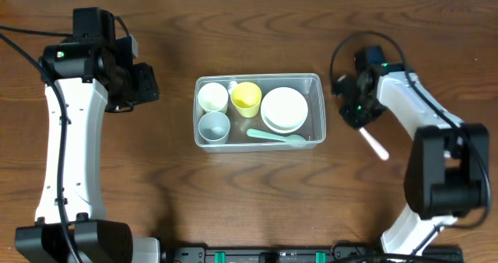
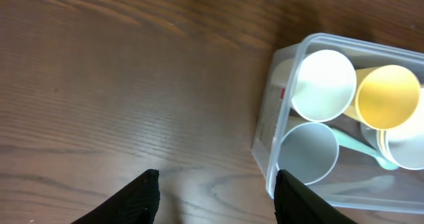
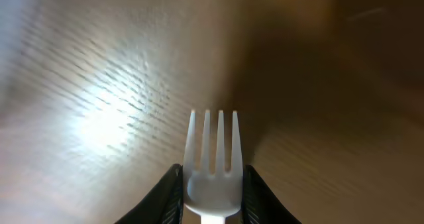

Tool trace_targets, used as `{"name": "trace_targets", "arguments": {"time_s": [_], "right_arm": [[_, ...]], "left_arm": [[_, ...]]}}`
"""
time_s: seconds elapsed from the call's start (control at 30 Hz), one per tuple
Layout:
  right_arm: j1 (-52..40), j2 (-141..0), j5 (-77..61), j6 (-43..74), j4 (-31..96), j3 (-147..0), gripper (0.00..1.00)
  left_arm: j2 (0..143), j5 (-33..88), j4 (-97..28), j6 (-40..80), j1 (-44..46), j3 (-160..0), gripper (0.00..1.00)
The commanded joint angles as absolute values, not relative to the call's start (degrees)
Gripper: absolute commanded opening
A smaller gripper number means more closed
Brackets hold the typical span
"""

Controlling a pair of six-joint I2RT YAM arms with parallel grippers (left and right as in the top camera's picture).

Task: Pack container
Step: 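Lay the white fork in the container beside the spoon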

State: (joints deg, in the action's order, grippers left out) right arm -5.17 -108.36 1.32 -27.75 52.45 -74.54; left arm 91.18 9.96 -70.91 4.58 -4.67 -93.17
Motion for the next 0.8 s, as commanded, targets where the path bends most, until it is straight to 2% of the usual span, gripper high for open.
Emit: {"name": "trace_targets", "arguments": {"time_s": [0.0, 0.13, 0.3, 0.6, 0.77], "right_arm": [[-6.2, -97.7, 1.0, -24.9, 54.1, -81.6, 0.14], [-10.1, -90.5, -1.1, -26.1, 54.7, -85.3, 0.10], [-20.0, -85.8, -1.1, -28.4, 54.7, -86.2, 0.10], [-34.5, -90.2, -1.1, -25.1, 52.8, -86.1, 0.10], [-38.9, -95.6, -1.2, -30.6, 53.1, -86.0, 0.11]], "left_arm": [[88.6, 7.6, -71.4, 4.6, -5.1, -92.7, 0.56], [85.2, 5.9, -72.0, 4.6, -5.1, -92.7, 0.56], [80.9, 6.0, -73.8, 4.6, -5.1, -92.7, 0.56], [73.8, 6.0, -74.6, 4.6, -5.1, -91.9, 0.57], [72.0, 6.0, -74.5, 4.6, -5.1, -90.1, 0.56]]}}
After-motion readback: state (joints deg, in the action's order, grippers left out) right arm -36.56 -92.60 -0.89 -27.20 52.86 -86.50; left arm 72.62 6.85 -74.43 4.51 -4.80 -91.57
